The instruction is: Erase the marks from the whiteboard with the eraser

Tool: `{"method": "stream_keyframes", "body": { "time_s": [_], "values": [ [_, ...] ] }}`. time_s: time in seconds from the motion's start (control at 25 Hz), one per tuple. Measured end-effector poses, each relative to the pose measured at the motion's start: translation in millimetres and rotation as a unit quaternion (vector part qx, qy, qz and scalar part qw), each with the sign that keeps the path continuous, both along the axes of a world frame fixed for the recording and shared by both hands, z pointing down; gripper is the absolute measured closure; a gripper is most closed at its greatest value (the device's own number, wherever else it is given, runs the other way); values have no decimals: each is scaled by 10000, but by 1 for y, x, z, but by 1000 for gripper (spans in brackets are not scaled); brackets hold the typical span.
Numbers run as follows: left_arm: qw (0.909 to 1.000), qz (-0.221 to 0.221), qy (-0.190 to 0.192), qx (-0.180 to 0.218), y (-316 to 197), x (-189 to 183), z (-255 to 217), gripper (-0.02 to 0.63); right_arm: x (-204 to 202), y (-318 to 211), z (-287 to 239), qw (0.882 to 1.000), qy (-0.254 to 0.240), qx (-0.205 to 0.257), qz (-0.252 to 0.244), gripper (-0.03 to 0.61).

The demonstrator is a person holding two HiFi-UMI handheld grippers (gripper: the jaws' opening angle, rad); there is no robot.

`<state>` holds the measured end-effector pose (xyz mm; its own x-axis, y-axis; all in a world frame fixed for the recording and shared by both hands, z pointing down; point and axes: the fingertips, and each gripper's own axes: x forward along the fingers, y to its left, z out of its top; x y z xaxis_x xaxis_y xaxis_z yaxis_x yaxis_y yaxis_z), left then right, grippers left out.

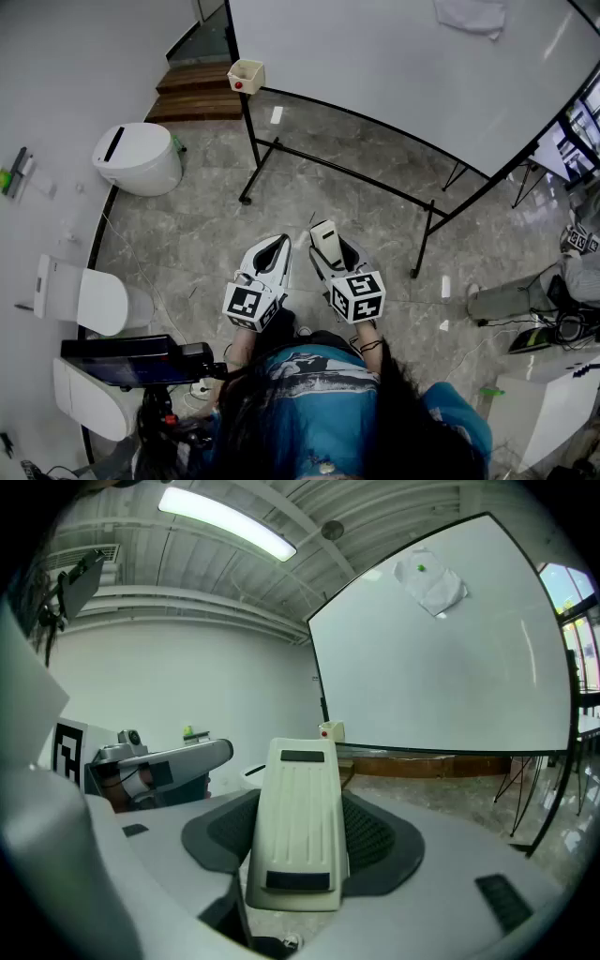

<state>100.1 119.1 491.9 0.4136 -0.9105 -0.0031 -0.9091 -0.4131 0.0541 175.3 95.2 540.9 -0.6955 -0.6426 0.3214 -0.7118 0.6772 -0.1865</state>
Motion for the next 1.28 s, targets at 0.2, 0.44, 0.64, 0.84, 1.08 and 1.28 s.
{"method": "stream_keyframes", "body": {
  "time_s": [0.2, 0.44, 0.64, 0.84, 1.08, 1.28],
  "values": [
    [9999, -32, 50, 95, -20, -11, -6, 611, -9, -18, -2, 10000, 28, 63, 4, 314],
    [9998, 93, 157, 81, -103, -60, 8, 611, -55, -97, 9, 9999, 118, 39, 66, 314],
    [9994, 287, 153, 145, -171, -113, 0, 611, -107, -169, 1, 9996, 150, 85, 204, 314],
    [9985, 459, 103, 272, -237, -168, -16, 611, -166, -245, -23, 9988, 136, 358, 303, 314],
    [9976, 636, 149, 224, -302, -215, -15, 611, -212, -342, -60, 9941, 371, 940, 381, 314],
    [9969, 724, 300, 118, -329, -241, -8, 611, -224, -405, -120, 9818, 706, 1699, 480, 314]
  ]
}}
